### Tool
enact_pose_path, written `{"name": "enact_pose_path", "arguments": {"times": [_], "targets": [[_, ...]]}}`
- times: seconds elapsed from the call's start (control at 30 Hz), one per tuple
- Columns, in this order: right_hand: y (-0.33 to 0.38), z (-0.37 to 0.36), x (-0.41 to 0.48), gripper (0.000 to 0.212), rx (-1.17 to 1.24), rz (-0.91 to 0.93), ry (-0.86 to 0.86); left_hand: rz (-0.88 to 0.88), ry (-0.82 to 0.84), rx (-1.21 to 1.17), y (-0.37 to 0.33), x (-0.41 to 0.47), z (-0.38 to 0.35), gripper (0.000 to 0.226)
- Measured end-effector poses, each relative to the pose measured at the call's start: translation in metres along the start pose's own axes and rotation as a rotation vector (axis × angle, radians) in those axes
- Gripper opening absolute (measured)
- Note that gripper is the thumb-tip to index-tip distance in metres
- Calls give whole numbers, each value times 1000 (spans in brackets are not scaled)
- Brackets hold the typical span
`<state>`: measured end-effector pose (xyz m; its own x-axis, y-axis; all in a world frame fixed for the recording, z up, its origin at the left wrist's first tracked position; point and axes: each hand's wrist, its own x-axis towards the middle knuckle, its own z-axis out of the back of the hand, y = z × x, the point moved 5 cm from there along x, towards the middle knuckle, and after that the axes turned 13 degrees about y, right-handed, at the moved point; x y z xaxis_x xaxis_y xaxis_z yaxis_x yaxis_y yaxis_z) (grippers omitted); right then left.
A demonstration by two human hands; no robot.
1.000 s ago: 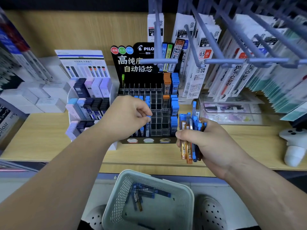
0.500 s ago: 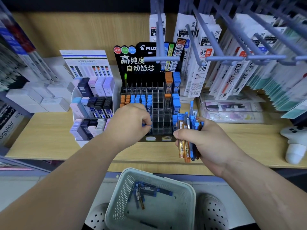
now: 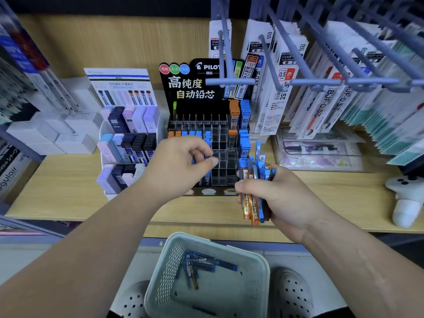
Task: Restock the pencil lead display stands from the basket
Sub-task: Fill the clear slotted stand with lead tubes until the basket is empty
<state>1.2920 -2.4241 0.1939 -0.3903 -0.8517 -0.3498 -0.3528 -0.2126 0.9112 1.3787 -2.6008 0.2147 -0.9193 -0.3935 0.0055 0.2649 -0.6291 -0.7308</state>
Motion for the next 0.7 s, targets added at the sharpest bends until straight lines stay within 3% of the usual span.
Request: {"name": "enact_pose_path", "arguments": {"times": [0.07, 0.13, 0.4, 0.63, 0.7], "targets": [[0, -4, 1, 26, -18, 9, 22, 86, 52, -331, -11, -3, -3, 6], [1, -8, 3, 25, -27, 27, 41, 154, 140, -496, -18, -6, -13, 7], [2, -15, 6, 16, -48, 44, 84, 265, 212, -629, -19, -8, -31, 11], [1, -9, 8, 38, -18, 21, -4, 334, 152, -858, -14, -9, -32, 7], [1, -9, 6, 28, 19, 11, 13, 328, 167, -899, -15, -10, -34, 9]]}}
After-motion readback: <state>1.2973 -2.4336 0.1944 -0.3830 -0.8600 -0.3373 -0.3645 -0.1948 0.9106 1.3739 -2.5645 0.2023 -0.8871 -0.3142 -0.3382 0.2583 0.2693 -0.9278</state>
